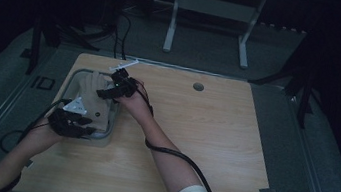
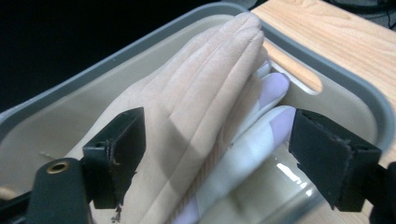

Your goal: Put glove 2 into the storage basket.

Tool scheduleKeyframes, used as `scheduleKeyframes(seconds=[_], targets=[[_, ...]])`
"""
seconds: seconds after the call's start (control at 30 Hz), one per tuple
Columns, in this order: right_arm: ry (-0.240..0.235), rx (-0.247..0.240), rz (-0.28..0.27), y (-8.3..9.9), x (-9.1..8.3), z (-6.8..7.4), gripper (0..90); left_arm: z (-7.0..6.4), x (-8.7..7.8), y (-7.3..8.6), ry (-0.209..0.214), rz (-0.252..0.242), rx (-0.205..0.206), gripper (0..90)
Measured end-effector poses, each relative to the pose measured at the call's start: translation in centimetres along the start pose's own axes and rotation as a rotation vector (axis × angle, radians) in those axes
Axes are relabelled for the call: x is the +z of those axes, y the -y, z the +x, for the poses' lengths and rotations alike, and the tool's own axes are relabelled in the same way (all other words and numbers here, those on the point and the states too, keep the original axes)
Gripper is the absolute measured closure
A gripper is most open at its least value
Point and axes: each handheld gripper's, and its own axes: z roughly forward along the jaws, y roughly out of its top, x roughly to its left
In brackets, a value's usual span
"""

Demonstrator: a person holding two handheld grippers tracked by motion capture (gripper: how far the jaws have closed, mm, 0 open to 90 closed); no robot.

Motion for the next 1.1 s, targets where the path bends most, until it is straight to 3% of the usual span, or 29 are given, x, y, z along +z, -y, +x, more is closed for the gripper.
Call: scheduleKeyframes(seconds=[0.07,0.17,0.33,0.43,0.6,0.93,1.1], targets=[[0.004,-0.008,-0.004,0.2,-0.7,-0.1,18.6,0.1,-0.3,-0.2,0.008,-0.036,-0.038,39.0],[0.003,-0.029,0.002,0.4,-1.4,0.0,17.3,0.1,-0.6,-0.5,-0.007,-0.052,-0.043,16.8],[-0.01,-0.054,-0.027,1.2,-3.3,0.3,17.7,-0.3,-1.1,-1.4,-0.02,-0.147,-0.096,13.9],[-0.014,-0.065,-0.035,1.8,-4.3,0.4,17.7,-0.8,-0.8,-2.0,-0.007,-0.171,-0.105,9.9],[-0.026,-0.059,-0.037,3.0,-5.5,0.2,17.6,-2.1,-0.3,-2.9,0.026,-0.221,-0.093,9.8],[0.004,-0.095,0.004,5.9,-8.1,-0.4,17.4,-4.9,1.3,-4.7,0.088,-0.221,-0.026,9.8],[0.013,-0.102,0.019,7.5,-9.4,-0.8,17.3,-6.1,1.9,-5.4,0.14,-0.258,-0.023,9.9]])
